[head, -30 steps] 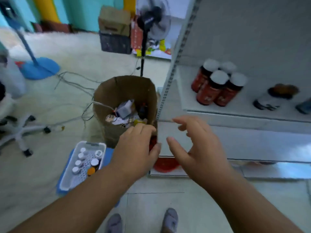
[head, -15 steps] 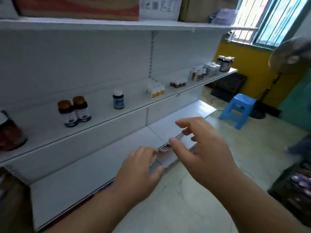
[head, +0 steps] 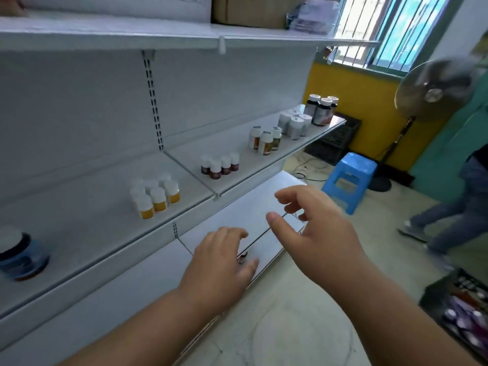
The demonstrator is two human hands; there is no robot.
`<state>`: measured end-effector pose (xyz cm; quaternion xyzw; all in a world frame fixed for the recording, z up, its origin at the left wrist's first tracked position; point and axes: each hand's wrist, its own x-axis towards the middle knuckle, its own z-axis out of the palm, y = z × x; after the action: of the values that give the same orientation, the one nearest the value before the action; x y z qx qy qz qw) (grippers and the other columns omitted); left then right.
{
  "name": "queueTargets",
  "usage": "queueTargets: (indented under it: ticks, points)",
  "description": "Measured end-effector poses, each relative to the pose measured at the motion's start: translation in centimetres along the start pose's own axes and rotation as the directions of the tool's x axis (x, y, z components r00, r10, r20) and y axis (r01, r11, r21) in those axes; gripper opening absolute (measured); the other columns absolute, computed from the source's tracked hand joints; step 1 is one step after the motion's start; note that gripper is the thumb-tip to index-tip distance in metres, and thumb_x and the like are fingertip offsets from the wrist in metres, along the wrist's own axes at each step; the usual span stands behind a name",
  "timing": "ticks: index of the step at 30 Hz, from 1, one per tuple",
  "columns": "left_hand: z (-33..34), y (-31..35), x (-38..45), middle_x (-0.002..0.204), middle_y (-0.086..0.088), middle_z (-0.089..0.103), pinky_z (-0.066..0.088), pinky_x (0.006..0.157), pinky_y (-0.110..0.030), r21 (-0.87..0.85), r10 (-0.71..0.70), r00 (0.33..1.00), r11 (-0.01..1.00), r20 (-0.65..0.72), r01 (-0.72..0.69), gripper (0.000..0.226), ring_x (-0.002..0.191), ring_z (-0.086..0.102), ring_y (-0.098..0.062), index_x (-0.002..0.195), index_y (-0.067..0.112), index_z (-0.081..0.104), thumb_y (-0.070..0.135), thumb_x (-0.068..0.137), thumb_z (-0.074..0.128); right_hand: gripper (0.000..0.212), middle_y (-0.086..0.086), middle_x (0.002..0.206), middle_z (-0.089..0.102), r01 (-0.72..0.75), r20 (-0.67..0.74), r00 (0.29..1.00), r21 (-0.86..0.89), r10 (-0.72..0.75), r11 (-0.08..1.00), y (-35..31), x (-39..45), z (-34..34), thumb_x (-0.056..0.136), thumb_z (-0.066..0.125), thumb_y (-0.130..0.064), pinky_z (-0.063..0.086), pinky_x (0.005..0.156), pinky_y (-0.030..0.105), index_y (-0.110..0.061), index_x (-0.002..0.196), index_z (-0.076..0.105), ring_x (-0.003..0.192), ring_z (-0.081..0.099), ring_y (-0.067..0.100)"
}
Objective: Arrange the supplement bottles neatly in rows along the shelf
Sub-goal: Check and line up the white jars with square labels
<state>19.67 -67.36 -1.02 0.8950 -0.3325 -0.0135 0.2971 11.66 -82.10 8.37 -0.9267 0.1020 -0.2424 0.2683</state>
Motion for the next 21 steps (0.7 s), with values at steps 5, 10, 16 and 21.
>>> queueTargets:
  ticks: [5,10,16,21]
  points:
    - [0.9,1.8,11.9,0.147,0.011,0.039,0.026,0.114,-0.031,0.056,-0.004,0.999,0.998,-0.05,0.007,0.063,0.136,0.031,-0.011,0.147,0.029,0.031,0.055,0.093,0.051,0.028,-0.023,0.096,0.057,0.001,0.025,1.0,-0.032,-0.001,0.999,6.1,9.6,-1.2,0.083,0.063,-0.042,0.044,0.079,0.014,-0.032,0.11,0.062,0.096,0.053,-0.004]
    - [4.4,2.1,20.5,0.154,0.005,0.028,0.022,0.116,-0.034,0.117,-0.085,0.992,0.988,-0.093,0.096,0.07,0.141,0.026,-0.016,0.151,0.026,0.022,0.056,0.094,0.05,0.026,-0.024,0.093,0.055,0.105,0.101,0.99,-0.031,-0.101,0.994,12.5,18.7,0.8,0.085,0.065,-0.041,0.044,0.079,0.014,-0.032,0.109,0.061,0.092,0.053,-0.002]
    - [10.4,1.9,30.0,0.164,-0.001,0.005,0.011,0.121,-0.037,0.182,-0.344,0.915,0.906,-0.211,0.382,0.08,0.149,0.01,-0.022,0.156,0.02,0.006,0.06,0.096,0.04,0.033,-0.008,0.105,0.062,0.379,0.326,0.876,-0.01,-0.355,0.925,19.4,34.1,5.2,0.086,0.064,-0.039,0.042,0.078,0.026,-0.024,0.114,0.06,0.098,0.055,0.011]
    - [13.3,2.4,33.9,0.166,-0.003,-0.01,-0.001,0.124,-0.04,0.209,-0.552,0.803,0.777,-0.227,0.593,0.084,0.152,-0.005,-0.025,0.156,0.019,-0.005,0.062,0.097,0.036,0.042,-0.002,0.118,0.059,0.501,0.509,0.753,-0.032,-0.417,0.865,20.9,42.7,10.2,0.087,0.057,-0.048,0.044,0.088,0.035,-0.026,0.122,0.053,0.111,0.052,0.022]
